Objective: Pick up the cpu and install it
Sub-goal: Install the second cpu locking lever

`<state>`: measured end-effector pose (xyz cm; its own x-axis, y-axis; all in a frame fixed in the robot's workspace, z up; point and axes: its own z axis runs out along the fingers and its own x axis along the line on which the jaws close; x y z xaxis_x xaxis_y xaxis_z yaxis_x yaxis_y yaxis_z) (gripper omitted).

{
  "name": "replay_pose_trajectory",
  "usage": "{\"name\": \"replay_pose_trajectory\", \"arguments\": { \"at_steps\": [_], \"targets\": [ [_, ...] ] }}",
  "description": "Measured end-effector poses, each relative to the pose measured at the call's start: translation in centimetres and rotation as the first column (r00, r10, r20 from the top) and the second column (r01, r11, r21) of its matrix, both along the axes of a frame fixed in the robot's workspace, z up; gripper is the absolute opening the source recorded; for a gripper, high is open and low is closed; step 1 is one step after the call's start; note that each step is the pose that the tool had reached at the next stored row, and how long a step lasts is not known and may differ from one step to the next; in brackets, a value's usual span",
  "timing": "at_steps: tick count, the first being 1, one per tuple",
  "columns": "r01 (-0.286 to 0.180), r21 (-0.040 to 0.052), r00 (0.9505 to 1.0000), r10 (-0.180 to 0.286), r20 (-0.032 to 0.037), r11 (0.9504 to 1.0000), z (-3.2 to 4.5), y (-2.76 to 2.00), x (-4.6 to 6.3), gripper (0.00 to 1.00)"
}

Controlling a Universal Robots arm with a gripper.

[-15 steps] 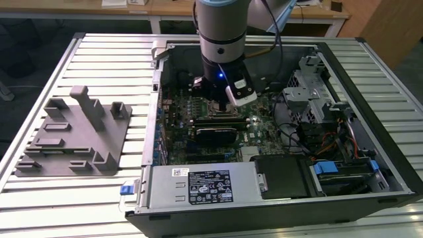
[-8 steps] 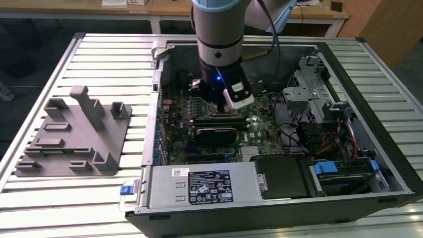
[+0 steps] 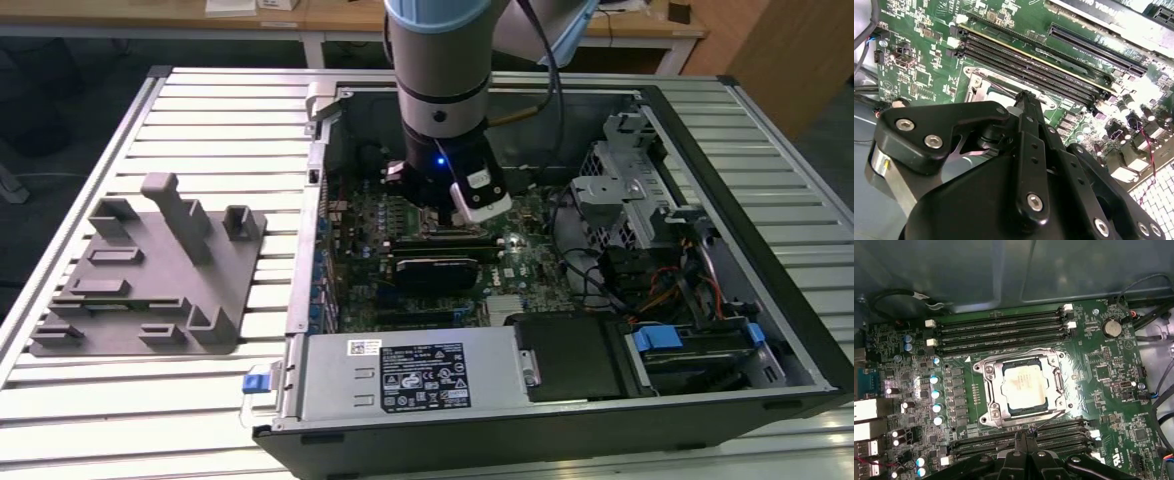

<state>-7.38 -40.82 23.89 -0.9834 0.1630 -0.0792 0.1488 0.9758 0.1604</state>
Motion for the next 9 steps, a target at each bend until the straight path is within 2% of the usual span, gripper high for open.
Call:
{"name": "replay_pose_trajectory", "arguments": {
  "at_steps": [7,9],
  "targets": [
    [0.000,0.0005,1.0000,0.000,0.0002,1.0000,-0.44,-0.02,-0.07,0.11],
    [0.000,0.0065,1.0000,0.000,0.0005,1.0000,-0.58,-0.05,-0.11,0.11]
  ]
}}
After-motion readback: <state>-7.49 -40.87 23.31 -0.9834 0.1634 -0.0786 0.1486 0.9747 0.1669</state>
